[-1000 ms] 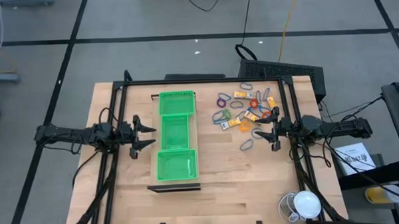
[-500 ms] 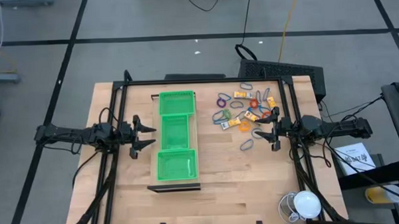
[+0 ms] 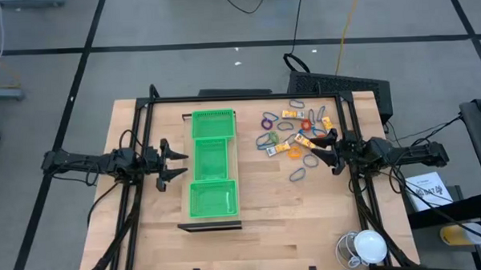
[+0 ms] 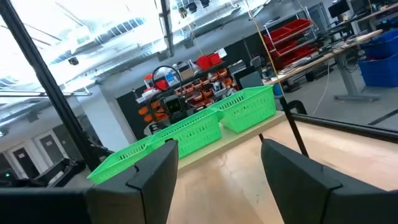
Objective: Pick & Place Office Desk Supplies
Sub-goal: Put the yellow crayon box into the top green bin on the shelf
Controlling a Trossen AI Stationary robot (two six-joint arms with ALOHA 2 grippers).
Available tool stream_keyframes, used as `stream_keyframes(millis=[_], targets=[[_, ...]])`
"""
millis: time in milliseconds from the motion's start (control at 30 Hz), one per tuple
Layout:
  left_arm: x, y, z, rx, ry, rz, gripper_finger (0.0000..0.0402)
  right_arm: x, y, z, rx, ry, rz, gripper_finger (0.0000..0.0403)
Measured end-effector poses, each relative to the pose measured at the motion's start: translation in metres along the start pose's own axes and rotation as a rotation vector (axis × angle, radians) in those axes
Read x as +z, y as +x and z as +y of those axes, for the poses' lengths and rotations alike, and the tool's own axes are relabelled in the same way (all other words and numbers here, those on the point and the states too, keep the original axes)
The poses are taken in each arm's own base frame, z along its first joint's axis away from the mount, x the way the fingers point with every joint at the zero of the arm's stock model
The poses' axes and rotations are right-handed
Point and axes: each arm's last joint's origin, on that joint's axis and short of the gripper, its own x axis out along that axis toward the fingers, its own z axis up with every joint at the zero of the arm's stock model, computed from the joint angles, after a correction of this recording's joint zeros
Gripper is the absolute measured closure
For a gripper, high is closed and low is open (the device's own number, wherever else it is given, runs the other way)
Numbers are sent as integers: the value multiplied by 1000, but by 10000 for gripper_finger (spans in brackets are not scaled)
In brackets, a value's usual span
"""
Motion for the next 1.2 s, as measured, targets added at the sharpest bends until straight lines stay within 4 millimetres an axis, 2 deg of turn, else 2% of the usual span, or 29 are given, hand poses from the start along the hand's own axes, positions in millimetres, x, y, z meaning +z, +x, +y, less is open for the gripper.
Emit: stream_keyframes(millis=[100,367,533,667,767,933,1100,1200], targets=[[0,0,0,0,0,0,172,0,0,0,-19,0,-9,179],[0,0,0,0,0,0,172,2,-1,-6,-207,2,-87,179],[0,0,0,0,0,0,172,2,-1,-7,-222,33,-95,179],[0,0,0,0,0,0,172,4,0,-10,-340,37,-140,179],[0,0,0,0,0,0,172,-2,4,-15,-461,-76,-33,179],[0,0,0,0,0,-1,172,32,16,-9,-763,-175,131,179],[0,0,0,0,0,0,172,51,28,-16,-1051,-142,429,179],[0,0,0,-1,0,0,172,55,38,-27,-1185,-129,606,179]])
